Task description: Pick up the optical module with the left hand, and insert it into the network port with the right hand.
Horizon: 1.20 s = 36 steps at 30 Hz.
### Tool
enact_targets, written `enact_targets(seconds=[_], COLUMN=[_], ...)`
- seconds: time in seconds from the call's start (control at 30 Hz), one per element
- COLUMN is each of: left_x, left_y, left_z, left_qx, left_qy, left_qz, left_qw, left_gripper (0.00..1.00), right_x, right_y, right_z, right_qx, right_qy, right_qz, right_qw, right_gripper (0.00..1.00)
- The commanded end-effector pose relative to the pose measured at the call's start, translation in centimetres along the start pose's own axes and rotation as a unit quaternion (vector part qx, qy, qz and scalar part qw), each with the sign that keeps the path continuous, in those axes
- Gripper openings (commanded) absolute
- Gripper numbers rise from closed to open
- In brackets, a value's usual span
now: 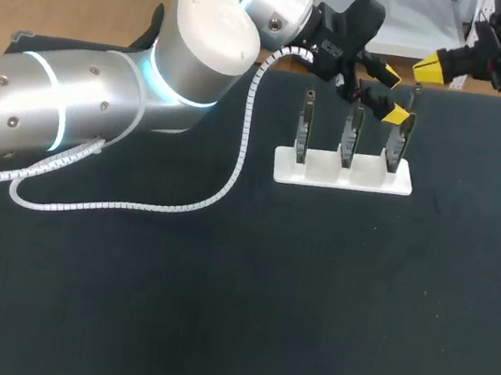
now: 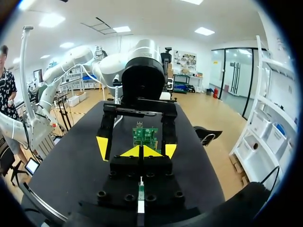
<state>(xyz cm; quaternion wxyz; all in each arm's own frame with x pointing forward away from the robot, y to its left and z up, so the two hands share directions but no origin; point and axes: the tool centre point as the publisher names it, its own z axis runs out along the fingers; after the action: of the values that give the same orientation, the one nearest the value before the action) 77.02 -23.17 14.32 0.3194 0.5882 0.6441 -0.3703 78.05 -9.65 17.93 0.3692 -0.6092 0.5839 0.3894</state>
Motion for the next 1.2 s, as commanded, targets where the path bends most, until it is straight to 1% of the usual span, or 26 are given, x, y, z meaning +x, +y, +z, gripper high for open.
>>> enact_targets(seconds=[0.03, 0.2, 0.67, 0.97, 1.2], left_x=[-0.1, -0.1, -0.1, -0.1, -0.1], left_y=[0.2, 0.2, 0.2, 0.2, 0.2], left_z=[0.0, 0.0, 0.0, 0.0, 0.0], left_qx=[0.001, 0.001, 0.001, 0.001, 0.001], left_qy=[0.003, 0.003, 0.003, 0.003, 0.003], left_qz=[-0.001, -0.001, -0.001, -0.001, -0.001], left_qw=[1.0, 1.0, 1.0, 1.0, 1.0], left_gripper=[1.0, 1.0, 1.0, 1.0, 1.0], right_x=[0.4, 0.7, 2.7, 3.3, 3.1], right_y=[0.0, 0.2, 0.7, 0.9, 1.0], right_z=[0.1, 0.3, 1.2, 1.6, 1.6], right_qx=[0.001, 0.0, -0.001, 0.0, 0.001], right_qy=[0.0, 0.0, -0.009, -0.01, -0.015], right_qz=[0.004, 0.008, 0.033, 0.041, 0.04], right_qw=[1.0, 1.0, 0.999, 0.999, 0.999], right_gripper=[0.0, 0.0, 0.0, 0.0, 0.0])
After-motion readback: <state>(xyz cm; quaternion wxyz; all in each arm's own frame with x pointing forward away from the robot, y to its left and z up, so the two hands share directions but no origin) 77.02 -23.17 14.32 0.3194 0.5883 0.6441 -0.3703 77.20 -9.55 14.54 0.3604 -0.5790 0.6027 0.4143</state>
